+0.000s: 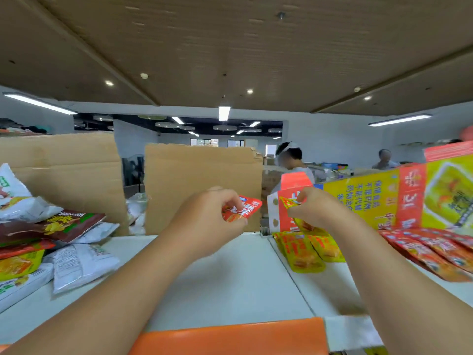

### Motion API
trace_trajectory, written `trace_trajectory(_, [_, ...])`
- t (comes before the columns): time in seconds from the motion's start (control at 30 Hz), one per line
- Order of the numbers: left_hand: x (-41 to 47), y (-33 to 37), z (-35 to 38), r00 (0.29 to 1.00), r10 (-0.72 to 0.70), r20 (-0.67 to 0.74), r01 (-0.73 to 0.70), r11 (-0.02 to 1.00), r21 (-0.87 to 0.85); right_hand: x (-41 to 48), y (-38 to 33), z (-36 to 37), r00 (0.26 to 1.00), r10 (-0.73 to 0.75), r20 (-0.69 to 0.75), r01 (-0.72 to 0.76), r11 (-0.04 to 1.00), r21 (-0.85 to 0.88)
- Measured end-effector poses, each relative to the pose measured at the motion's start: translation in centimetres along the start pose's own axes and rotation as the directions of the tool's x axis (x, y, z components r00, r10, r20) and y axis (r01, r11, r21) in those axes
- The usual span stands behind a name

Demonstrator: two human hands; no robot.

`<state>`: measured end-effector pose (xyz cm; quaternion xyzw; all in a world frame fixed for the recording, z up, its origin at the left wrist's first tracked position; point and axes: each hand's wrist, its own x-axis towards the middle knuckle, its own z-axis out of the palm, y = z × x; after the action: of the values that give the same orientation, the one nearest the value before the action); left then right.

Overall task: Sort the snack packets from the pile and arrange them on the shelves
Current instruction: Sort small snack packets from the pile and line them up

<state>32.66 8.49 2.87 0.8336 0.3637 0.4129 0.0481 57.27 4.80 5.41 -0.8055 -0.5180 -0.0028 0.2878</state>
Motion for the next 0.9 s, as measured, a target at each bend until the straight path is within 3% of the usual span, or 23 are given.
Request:
trace_trajectory(0.23, [4.7,5.3,6.6,0.991,0.064,0.121,-0.062,0.998,-0.028,-0.2,7.9,-2.7,0.993,0.117,-0.017,-0.117,0.992,-0.036])
trace_trajectory(0.43, [6.9,7.2,11.1,0.979,0.100,0.177,-0.111,0.993,0.048,0.3,10.7,-1.2,0.991,0.120,0.058,-0.113,0.988,-0.104])
trace_trajectory(0.9, [6.0,5.5,12.2,0.976,-0.010,0.217,0.038,0.991,-0.125,0.6,11.6,1.6,0.998,0.057,0.029,-0.052,0.986,-0.157])
